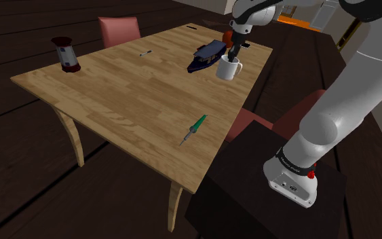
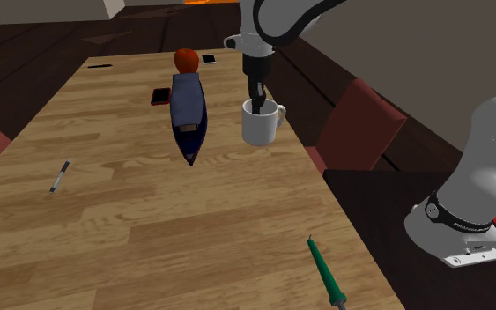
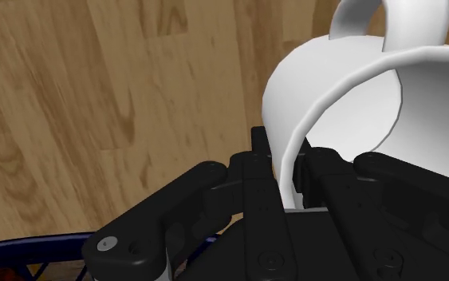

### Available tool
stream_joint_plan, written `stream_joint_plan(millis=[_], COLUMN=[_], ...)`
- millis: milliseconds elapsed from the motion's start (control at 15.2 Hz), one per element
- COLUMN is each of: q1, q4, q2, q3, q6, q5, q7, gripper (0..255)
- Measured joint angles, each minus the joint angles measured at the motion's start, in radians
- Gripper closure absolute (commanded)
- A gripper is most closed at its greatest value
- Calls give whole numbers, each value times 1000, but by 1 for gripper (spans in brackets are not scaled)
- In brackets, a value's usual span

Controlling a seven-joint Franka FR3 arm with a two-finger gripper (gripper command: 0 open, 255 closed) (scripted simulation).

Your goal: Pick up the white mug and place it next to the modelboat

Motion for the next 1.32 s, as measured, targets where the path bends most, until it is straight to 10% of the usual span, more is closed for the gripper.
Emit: stream_joint_plan(millis=[990,1056,1320], q1=[-3,-3,-3], q4=[-65,-65,-64], q2=[62,62,62], q3=[2,2,2], q6=[126,126,126], q5=[17,17,18], q7=[-13,-13,-13], gripper=[255,0,0])
